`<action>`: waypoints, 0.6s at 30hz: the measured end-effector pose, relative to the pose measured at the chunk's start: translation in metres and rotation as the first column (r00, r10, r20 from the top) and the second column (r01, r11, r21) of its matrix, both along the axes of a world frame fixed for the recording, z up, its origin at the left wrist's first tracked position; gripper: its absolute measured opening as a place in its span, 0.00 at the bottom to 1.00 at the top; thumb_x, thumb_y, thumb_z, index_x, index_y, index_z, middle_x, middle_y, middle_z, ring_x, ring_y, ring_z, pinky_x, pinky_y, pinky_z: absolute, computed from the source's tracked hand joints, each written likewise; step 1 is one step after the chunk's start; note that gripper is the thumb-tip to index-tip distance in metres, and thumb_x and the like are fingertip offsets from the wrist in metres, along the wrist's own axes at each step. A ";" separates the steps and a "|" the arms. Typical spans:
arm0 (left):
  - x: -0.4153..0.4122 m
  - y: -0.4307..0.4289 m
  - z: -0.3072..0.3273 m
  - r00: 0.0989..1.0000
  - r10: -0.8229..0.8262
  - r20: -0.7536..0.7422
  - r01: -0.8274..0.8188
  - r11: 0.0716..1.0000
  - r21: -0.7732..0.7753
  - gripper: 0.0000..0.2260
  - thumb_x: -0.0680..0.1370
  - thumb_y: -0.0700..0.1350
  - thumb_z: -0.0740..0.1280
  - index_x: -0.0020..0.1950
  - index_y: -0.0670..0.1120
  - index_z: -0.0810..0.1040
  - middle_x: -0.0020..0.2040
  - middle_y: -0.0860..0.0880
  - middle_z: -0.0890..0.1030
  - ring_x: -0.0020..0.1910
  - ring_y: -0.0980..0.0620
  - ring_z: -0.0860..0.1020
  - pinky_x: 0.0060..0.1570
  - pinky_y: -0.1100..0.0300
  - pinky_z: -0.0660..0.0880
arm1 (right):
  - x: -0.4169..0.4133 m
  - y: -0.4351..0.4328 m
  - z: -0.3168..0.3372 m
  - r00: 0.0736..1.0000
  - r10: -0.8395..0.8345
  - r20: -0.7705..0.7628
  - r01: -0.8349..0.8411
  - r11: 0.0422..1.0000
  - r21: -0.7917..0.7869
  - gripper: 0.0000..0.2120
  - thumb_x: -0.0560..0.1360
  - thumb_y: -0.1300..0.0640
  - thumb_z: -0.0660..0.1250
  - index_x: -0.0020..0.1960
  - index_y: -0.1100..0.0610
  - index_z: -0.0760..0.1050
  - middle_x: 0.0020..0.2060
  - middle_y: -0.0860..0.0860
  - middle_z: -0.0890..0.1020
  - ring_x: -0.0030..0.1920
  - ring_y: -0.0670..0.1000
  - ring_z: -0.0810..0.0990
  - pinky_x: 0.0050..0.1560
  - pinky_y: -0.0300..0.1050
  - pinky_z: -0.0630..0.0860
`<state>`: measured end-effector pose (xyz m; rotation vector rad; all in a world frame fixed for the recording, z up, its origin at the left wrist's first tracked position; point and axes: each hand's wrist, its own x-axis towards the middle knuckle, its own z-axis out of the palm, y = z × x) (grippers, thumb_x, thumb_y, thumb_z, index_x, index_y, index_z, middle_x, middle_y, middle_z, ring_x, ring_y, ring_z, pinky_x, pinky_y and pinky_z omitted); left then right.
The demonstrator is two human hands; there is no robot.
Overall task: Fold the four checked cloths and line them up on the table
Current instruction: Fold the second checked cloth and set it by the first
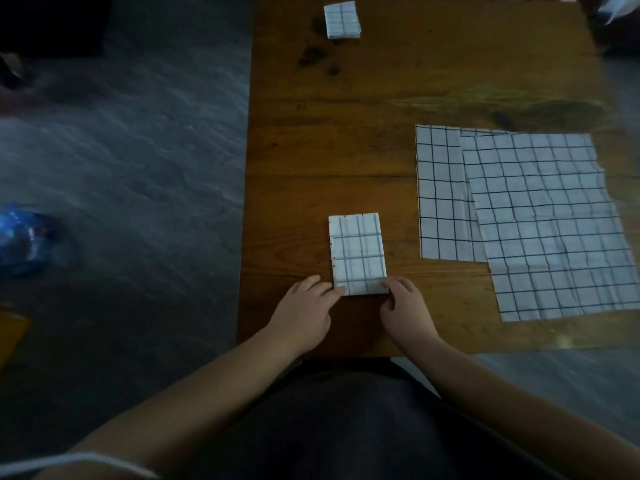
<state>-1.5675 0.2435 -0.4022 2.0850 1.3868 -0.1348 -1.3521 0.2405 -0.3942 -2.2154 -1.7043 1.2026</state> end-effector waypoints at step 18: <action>0.022 -0.022 -0.023 0.956 -0.206 -0.207 0.220 0.974 0.046 0.31 0.84 0.54 0.55 0.84 0.48 0.46 0.84 0.48 0.46 0.82 0.50 0.43 0.80 0.46 0.44 | 0.003 -0.032 -0.022 0.733 0.590 0.339 -0.604 0.794 -0.075 0.32 0.84 0.49 0.52 0.82 0.50 0.39 0.82 0.48 0.42 0.81 0.47 0.38 0.80 0.55 0.38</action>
